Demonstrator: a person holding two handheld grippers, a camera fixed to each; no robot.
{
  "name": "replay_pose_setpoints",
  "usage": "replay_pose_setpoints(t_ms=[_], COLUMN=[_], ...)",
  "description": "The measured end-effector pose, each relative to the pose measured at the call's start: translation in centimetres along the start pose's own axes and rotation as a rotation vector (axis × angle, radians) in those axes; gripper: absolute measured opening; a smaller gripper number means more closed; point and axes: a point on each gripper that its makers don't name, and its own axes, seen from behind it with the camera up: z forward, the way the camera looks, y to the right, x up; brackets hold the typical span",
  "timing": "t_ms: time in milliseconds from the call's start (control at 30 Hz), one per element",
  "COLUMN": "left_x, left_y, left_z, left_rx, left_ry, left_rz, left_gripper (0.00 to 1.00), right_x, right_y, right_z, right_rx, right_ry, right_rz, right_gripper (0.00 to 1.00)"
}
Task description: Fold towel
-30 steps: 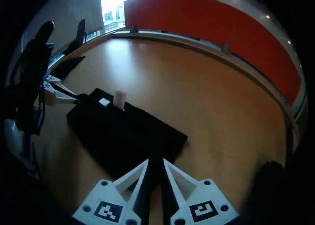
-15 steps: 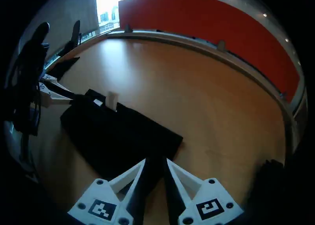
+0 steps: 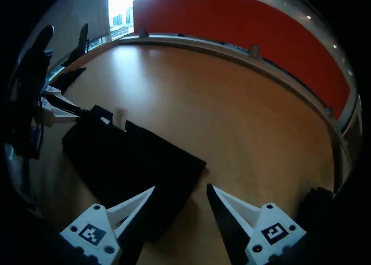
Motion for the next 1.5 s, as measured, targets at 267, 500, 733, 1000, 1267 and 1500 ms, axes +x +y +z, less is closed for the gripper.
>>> replay_pose_setpoints(t_ms=[267,500,733,1000,1267,1500], left_x=[0.3,0.8,1.3,2.2,2.9,2.3], left_y=[-0.1,-0.5,-1.2,-1.8,-2.5,-2.2], left_z=[0.0,0.1,0.2,0.1,-1.3,-3.5], left_rx=[-0.005,0.008,0.029,0.046,0.063,0.056], left_ry=[0.001,0.007,0.013,0.028,0.054,0.077], left_rz=[-0.006,-0.002,0.000,-0.011,-0.020,-0.060], left_gripper=[0.83,0.94,0.94,0.94,0.94,0.94], right_x=[0.6,1.0,1.5,2.3,3.2,3.1], right_y=[0.7,1.2,1.7,2.3,2.7,1.8], right_z=[0.2,0.2,0.2,0.0,-0.8,-2.6], right_rx=[-0.020,-0.033,-0.046,-0.054,-0.062,-0.056], right_ry=[0.009,0.017,0.026,0.044,0.069,0.091], right_rz=[-0.003,0.003,-0.001,0.004,0.005,0.018], right_gripper=[0.85,0.87,0.92,0.95,0.95,0.95])
